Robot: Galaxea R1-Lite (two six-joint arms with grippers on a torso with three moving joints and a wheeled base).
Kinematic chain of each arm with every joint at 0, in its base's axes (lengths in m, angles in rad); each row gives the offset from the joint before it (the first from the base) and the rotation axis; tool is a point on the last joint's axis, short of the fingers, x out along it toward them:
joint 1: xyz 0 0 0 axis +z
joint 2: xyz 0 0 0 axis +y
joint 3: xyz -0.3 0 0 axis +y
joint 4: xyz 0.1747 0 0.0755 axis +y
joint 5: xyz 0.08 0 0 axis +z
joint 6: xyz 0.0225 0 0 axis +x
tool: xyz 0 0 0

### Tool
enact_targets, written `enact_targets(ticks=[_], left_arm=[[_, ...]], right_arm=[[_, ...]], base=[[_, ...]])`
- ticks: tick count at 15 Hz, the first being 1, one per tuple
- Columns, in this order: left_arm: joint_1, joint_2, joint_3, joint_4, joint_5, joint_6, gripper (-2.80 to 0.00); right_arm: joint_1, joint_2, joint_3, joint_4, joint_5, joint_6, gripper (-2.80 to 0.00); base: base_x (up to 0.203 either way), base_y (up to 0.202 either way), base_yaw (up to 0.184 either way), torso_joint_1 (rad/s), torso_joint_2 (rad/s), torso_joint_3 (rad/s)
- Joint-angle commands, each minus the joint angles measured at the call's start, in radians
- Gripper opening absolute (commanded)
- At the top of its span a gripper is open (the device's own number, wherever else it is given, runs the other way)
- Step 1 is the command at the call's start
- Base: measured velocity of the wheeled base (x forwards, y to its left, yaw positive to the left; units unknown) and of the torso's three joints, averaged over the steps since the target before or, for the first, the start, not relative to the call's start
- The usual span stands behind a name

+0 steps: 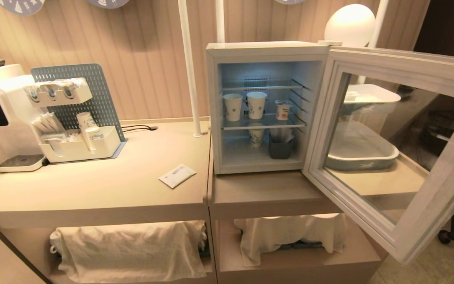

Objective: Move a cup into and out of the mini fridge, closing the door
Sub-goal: Take the yoghurt out of the freezer

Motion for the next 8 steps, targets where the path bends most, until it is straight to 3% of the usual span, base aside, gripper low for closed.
enact_targets(ticks=[1,8], left_arm=[[0.001,0.0,0.0,0.0,0.0,-0.001,-2.8],[0.001,0.0,-0.001,0.002,0.0,-0.001,-2.8]], right_arm=[[0.001,0.001,0.001,0.0,0.0,0.0,-2.8],[0.001,0.001,0.0,0.0,0.0,0.0,-2.8]], base=[[0.0,0.191,-0.001,0.002,0.0,0.002],[0.0,0.187,-0.001,0.001,0.0,0.004]])
